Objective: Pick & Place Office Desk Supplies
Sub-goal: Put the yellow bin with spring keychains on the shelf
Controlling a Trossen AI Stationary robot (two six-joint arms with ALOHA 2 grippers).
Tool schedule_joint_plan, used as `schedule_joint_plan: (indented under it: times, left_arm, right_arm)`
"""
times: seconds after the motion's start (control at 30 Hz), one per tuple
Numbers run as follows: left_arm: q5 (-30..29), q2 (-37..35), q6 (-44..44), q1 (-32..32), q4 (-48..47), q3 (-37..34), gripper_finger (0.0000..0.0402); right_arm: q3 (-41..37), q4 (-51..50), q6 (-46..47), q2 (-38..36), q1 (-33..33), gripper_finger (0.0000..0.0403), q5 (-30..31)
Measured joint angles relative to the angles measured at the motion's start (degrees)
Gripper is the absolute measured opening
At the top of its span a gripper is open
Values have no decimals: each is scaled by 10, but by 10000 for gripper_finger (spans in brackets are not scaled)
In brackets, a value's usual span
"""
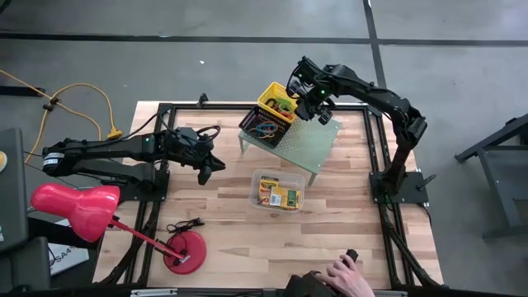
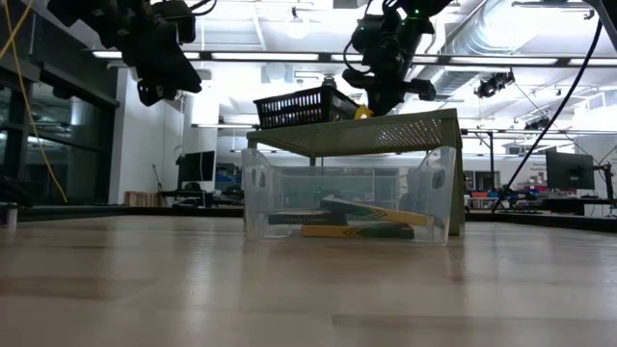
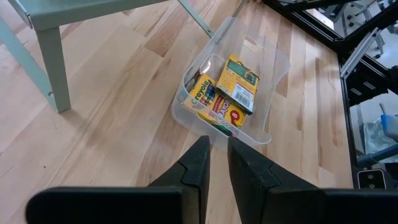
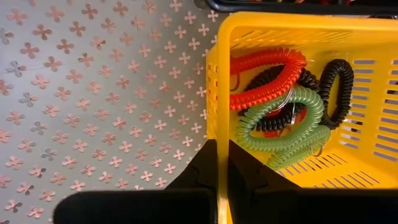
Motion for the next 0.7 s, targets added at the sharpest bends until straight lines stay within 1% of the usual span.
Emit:
schedule_joint_plan:
  times: [0.7]
  left_arm:
    - [0,0,0,0,0,0,52]
  right_arm:
    - [-1,-12,15,0,0,4,0]
